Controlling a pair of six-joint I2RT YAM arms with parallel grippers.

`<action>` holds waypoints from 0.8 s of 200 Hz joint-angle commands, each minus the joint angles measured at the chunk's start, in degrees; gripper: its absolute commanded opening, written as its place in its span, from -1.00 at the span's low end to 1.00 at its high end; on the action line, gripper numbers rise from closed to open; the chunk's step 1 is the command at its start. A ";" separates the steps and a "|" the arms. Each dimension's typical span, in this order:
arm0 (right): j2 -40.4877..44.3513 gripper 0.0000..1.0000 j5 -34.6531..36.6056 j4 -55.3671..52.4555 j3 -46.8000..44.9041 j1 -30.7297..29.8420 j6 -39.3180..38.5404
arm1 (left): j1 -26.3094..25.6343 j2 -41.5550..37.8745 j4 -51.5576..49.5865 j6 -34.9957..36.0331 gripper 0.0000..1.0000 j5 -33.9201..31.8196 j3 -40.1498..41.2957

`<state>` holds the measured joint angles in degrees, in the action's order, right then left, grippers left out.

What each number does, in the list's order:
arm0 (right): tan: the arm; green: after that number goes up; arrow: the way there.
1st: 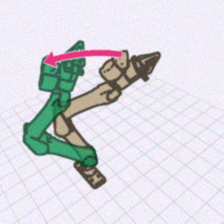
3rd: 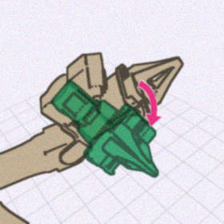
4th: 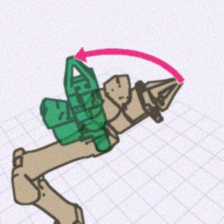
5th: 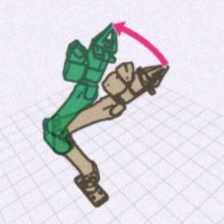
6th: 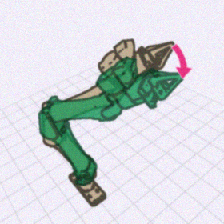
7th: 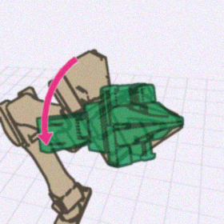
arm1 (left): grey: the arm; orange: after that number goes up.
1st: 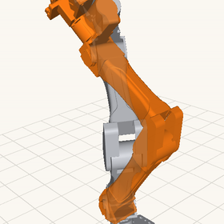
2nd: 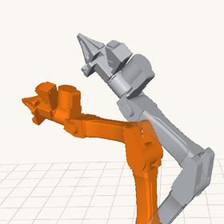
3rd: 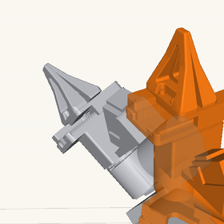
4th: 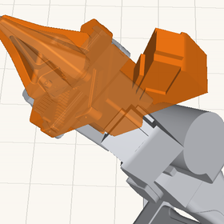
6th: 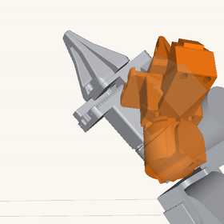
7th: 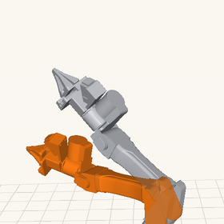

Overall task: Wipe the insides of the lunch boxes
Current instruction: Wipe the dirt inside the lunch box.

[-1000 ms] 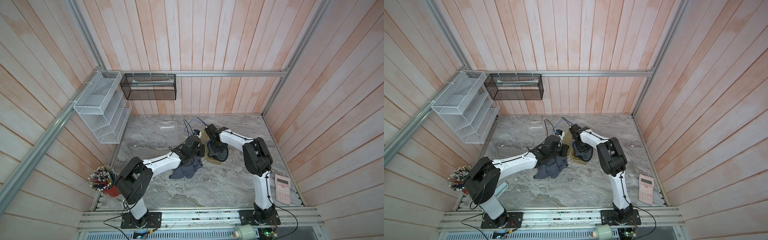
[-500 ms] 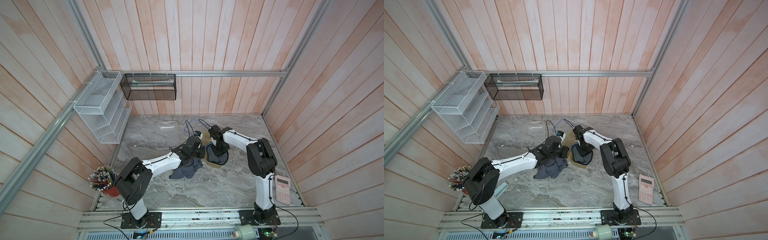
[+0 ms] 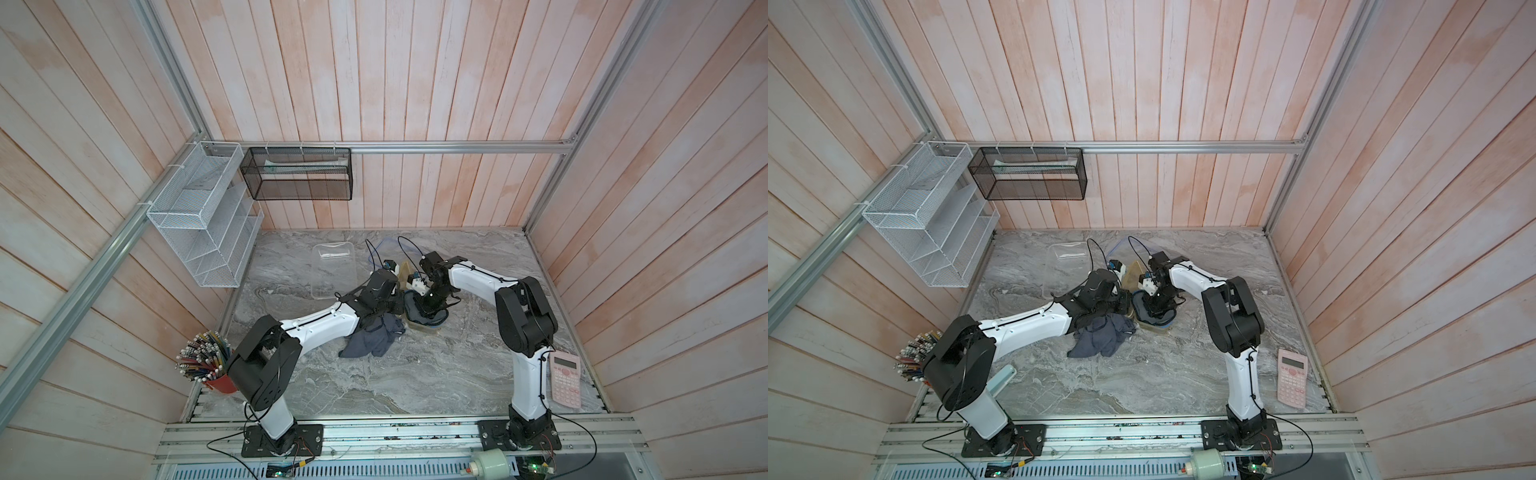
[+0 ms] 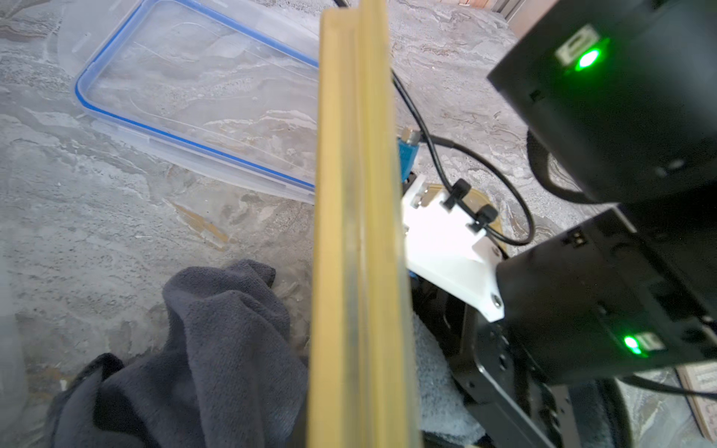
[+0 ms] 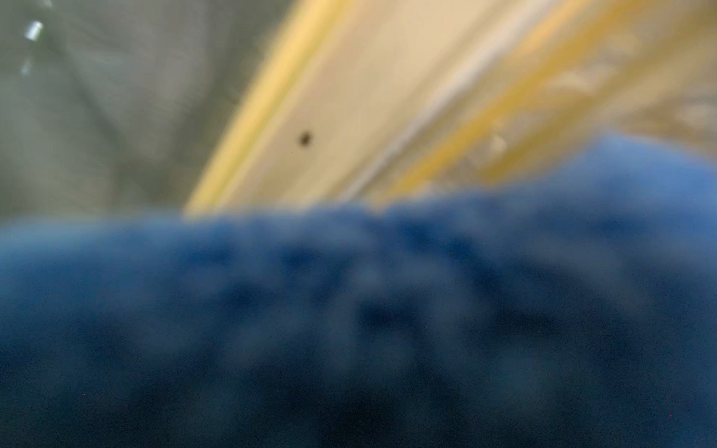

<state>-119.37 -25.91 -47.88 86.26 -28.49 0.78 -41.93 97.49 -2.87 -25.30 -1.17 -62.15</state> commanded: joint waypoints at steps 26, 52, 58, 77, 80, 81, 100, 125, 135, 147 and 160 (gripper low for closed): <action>-1.62 -1.00 -14.94 15.01 -7.19 1.34 10.28 | -1.93 -0.46 6.81 2.02 -1.00 5.62 0.16; 3.09 -1.00 -5.58 19.06 -10.53 3.44 13.67 | -1.97 -0.57 6.43 1.92 -1.00 5.24 0.65; 3.60 -1.00 -2.34 17.63 -10.10 3.41 12.85 | -1.97 -0.53 6.09 1.91 -1.00 5.05 0.59; 5.83 -1.00 3.20 18.15 -10.92 4.08 12.95 | -1.94 -0.26 5.60 1.96 -1.00 4.77 0.37; 6.27 -1.00 3.31 18.88 -11.20 4.40 13.32 | -1.93 -0.21 5.60 1.96 -1.00 4.84 0.36; 6.35 -1.00 3.32 19.14 -11.42 4.45 13.48 | -1.97 -0.20 5.60 1.98 -1.00 4.85 0.41; 8.89 -1.00 6.41 24.45 -14.02 5.97 16.42 | -1.93 -0.31 5.85 1.74 -1.00 5.07 0.37; 10.32 -1.00 15.50 27.39 -14.04 5.91 17.16 | -1.96 -0.18 5.87 1.91 -1.00 5.39 0.34; 10.79 -1.00 19.20 28.96 -14.27 6.08 17.43 | -1.95 0.05 5.57 2.03 -1.00 5.39 0.11; 10.23 -1.00 23.32 28.17 -13.20 6.00 17.38 | -2.00 0.01 5.17 2.26 -1.00 5.34 -0.08; 8.26 -1.00 27.29 24.48 -10.56 6.08 16.27 | -1.97 -0.09 4.90 2.29 -1.00 4.99 -0.12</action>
<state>-109.69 -12.56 -23.53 72.71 -23.05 16.82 -43.05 97.41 1.34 -23.75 1.06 -62.11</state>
